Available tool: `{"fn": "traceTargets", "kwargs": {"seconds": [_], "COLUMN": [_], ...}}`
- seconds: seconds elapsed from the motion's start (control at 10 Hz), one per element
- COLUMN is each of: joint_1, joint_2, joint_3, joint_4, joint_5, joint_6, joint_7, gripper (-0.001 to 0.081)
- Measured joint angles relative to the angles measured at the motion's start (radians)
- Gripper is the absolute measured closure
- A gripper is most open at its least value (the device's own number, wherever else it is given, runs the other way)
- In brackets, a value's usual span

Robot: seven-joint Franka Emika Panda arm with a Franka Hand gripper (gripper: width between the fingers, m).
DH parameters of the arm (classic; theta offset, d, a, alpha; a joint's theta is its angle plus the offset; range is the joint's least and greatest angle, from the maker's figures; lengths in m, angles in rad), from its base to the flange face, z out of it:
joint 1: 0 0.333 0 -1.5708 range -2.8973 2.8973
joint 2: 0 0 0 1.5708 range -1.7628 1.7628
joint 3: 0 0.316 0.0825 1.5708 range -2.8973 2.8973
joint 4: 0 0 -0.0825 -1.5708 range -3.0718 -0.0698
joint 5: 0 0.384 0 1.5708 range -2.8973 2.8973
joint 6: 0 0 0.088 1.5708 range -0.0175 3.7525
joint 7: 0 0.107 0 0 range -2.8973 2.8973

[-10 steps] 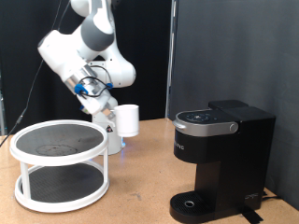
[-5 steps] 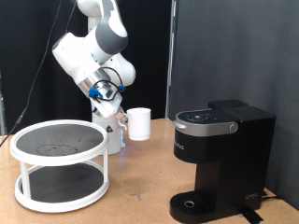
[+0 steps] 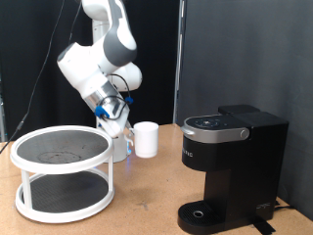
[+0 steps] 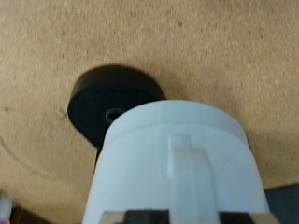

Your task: Make a cup of coffee with the keurig machine

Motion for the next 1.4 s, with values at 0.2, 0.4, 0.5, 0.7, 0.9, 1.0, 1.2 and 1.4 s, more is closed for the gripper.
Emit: {"fn": "traceTargets", "kwargs": {"seconds": [0.2,0.4,0.5,0.7,0.9,1.0,1.2,1.4], "joint_1": [0.015,0.034,0.043,0.054,0.061,0.064,0.07,0.076], "joint_2": [0.075,0.138,0.166,0.217,0.267,0.292,0.338,0.369], "joint_3": [0.016,0.029,0.034,0.05,0.069,0.08,0.1,0.128], "joint_4": [0.021,0.05,0.066,0.094,0.116,0.126,0.144,0.156], "joint_5": [0.031,0.077,0.095,0.119,0.128,0.139,0.174,0.238], "joint_6": [0.048,0.083,0.094,0.126,0.166,0.185,0.215,0.245], "joint_7": [-0.004,-0.02,-0.029,-0.039,-0.045,-0.053,-0.087,-0.145], "gripper": [0.0803,0.0803,0.0803,0.0803,0.0803,0.0803,0.0803,0.0803]}}
